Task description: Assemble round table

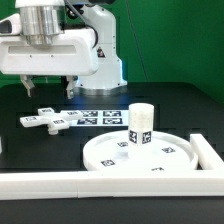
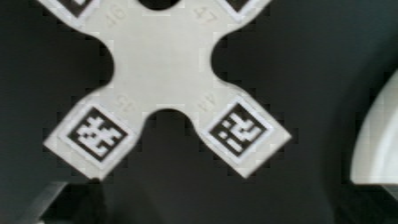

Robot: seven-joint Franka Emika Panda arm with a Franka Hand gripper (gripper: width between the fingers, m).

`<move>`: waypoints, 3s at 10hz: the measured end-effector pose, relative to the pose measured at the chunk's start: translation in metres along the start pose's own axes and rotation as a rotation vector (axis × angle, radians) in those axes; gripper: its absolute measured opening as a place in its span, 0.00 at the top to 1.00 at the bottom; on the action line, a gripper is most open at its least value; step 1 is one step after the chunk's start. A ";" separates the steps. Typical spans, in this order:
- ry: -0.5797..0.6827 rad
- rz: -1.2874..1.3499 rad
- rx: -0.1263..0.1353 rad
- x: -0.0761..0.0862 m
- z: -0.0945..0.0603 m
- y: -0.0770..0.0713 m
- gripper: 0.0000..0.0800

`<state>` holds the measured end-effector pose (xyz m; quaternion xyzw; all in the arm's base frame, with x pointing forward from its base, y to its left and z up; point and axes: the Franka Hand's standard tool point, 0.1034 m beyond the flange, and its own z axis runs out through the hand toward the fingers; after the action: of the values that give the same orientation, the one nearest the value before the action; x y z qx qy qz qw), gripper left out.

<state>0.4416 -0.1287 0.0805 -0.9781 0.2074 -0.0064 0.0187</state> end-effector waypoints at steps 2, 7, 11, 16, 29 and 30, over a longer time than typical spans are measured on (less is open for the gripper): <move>0.004 0.006 -0.008 -0.003 0.010 0.007 0.19; 0.031 -0.051 -0.035 -0.009 0.026 0.014 0.19; 0.021 -0.062 -0.039 -0.020 0.032 0.014 0.19; 0.018 -0.066 -0.046 -0.024 0.038 0.015 0.19; -0.018 -0.082 -0.058 -0.034 0.055 0.014 0.44; -0.019 -0.089 -0.058 -0.034 0.055 0.014 0.44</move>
Offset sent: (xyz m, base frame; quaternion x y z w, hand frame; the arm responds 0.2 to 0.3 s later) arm 0.0000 0.0000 0.0000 0.0000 0.0000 0.0000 1.0000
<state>0.4057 -0.1257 0.0251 -0.9864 0.1638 0.0079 -0.0078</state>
